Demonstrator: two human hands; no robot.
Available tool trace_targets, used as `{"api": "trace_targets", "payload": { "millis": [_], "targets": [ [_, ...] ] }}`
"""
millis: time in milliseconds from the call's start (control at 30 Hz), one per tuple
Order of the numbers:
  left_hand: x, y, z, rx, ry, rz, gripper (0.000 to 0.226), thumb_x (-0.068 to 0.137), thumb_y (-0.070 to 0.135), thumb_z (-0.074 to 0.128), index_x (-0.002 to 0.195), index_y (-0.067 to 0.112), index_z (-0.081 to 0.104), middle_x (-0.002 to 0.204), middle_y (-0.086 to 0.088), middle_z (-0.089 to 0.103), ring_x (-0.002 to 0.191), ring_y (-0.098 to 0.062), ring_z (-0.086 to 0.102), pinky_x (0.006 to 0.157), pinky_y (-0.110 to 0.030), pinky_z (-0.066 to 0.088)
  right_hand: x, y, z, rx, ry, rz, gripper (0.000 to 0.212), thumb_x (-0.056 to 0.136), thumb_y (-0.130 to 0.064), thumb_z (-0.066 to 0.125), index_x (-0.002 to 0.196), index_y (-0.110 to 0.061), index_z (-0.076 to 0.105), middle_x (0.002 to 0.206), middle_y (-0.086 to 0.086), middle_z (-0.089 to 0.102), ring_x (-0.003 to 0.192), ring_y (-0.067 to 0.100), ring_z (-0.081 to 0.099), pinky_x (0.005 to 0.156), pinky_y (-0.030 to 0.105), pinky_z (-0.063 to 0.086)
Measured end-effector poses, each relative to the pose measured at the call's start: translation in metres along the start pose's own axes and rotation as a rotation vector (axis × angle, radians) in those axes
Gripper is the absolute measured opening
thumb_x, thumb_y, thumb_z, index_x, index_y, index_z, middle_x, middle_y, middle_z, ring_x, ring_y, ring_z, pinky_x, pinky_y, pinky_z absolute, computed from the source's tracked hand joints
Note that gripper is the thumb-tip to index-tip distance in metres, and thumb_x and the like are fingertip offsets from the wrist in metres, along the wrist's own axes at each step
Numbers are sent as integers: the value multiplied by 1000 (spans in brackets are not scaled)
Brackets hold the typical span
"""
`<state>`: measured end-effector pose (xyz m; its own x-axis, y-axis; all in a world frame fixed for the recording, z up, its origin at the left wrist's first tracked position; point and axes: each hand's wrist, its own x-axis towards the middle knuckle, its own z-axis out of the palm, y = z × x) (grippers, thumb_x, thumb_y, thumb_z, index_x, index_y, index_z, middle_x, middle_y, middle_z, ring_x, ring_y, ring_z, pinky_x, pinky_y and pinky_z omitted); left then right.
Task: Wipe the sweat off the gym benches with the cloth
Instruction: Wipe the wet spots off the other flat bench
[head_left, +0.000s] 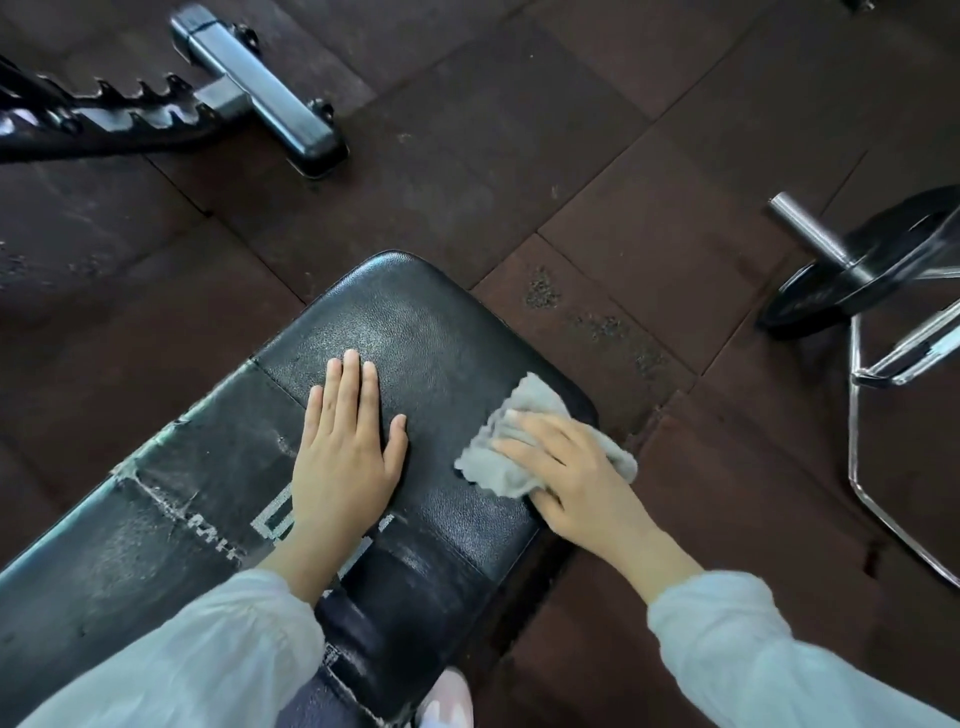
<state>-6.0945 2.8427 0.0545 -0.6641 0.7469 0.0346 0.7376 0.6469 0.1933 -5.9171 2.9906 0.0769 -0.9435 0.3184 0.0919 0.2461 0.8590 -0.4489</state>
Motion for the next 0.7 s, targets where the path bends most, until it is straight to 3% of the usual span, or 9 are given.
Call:
{"api": "trace_targets", "payload": {
  "millis": [100,200,267,333,467,533,700],
  "targets": [
    [0,1,-1,-12,-7,-7,62,92,36,27,137,-6,36,145,-21,34,136,-32,29,111,-37,11,-9,8,-1,9,129,191,43,76,-12,46,116,-7,62,121,11,57,113,21,45,103,30,34],
    [1,3,-2,-15,-8,-4,62,92,35,28,136,-7,38,144,-22,36,135,-34,31,110,-37,12,48,3,4,2,167,412,44,77,-19,42,114,-6,63,116,15,60,109,30,49,96,39,37],
    [0,2,-2,-17,-16,-7,62,92,35,27,136,-7,38,144,-23,36,135,-34,31,110,-37,11,78,-12,10,16,102,350,43,72,-13,45,111,-7,63,115,14,61,107,35,52,93,42,40],
    [-1,0,-2,-10,-26,6,61,89,32,28,136,-7,38,144,-23,35,136,-34,29,112,-34,8,80,-32,16,2,48,136,45,67,-13,42,107,-10,63,111,12,62,103,31,51,88,40,41],
    [-1,-1,-3,-10,-47,15,60,92,33,26,136,-7,38,144,-23,36,135,-31,28,112,-34,8,10,-41,17,10,-61,-150,43,71,-14,47,111,-13,64,123,6,59,111,23,49,90,36,37],
    [0,0,-4,-19,-49,1,62,95,38,21,135,-5,40,143,-21,37,134,-32,32,111,-36,12,-18,-20,13,10,62,-119,41,76,-14,51,116,-18,60,126,3,55,114,21,49,92,35,39],
    [1,1,-4,1,-46,10,59,92,34,28,133,-6,43,141,-23,40,132,-36,37,109,-38,15,-8,5,19,26,334,252,39,79,-16,45,116,-15,55,122,4,51,110,23,44,104,21,26]
  ]
}}
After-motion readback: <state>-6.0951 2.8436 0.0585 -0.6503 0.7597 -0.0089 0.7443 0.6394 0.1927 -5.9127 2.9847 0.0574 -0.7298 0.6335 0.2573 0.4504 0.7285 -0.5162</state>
